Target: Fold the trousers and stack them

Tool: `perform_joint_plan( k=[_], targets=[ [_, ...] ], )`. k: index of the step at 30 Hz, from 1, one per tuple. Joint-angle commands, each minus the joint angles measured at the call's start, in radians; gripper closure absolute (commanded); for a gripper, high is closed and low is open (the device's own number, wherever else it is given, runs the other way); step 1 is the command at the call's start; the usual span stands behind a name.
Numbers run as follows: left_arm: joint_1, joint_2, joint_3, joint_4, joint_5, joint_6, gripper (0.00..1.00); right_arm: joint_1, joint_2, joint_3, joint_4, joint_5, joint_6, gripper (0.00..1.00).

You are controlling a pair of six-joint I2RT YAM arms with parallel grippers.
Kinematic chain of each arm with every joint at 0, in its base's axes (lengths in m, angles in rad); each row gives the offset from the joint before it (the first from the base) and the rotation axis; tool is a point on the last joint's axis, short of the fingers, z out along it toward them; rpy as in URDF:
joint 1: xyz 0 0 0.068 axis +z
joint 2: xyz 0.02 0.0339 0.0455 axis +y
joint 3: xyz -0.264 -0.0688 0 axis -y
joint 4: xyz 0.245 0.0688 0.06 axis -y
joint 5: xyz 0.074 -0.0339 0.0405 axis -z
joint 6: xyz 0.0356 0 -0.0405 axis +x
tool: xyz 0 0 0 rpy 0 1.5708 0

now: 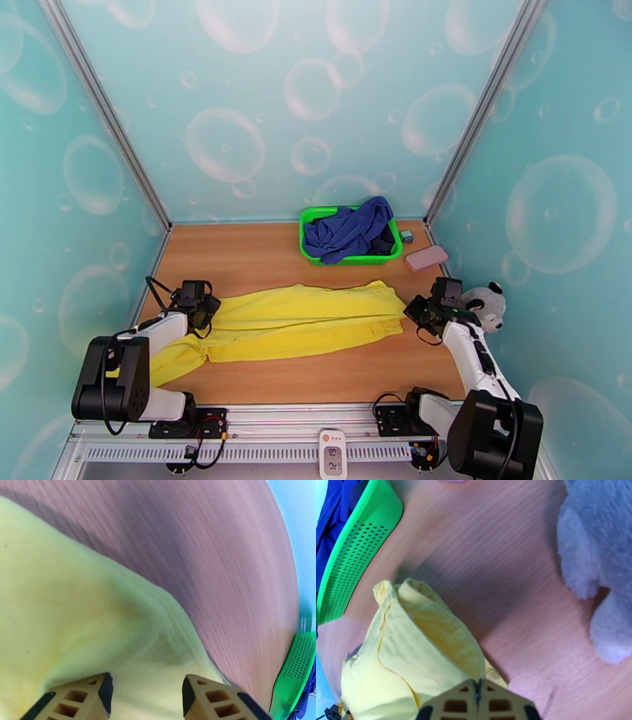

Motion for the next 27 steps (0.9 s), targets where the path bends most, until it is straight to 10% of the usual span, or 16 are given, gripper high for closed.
perform_joint_plan(
  k=[1, 9, 12, 20, 27],
  targets=[
    [0.0, 0.011, -0.001, -0.104, 0.021, 0.022, 0.47, -0.006, -0.032, 0.014, -0.028, 0.035, -0.024, 1.0],
    [-0.027, -0.065, 0.052, -0.115, 0.067, 0.131, 0.46, -0.02, -0.092, 0.061, -0.079, 0.074, -0.035, 1.0],
    [-0.041, -0.118, 0.062, -0.102, 0.124, 0.203, 0.44, 0.009, -0.132, 0.114, -0.094, 0.109, -0.041, 0.85],
    [-0.186, -0.207, 0.067, 0.066, 0.385, 0.363, 0.41, 0.376, 0.032, 0.186, 0.063, 0.154, 0.078, 0.75],
    [-0.349, -0.078, 0.111, -0.007, 0.486, 0.451, 0.4, 0.514, 0.349, 0.08, 0.52, -0.099, 0.214, 0.74]
  ],
)
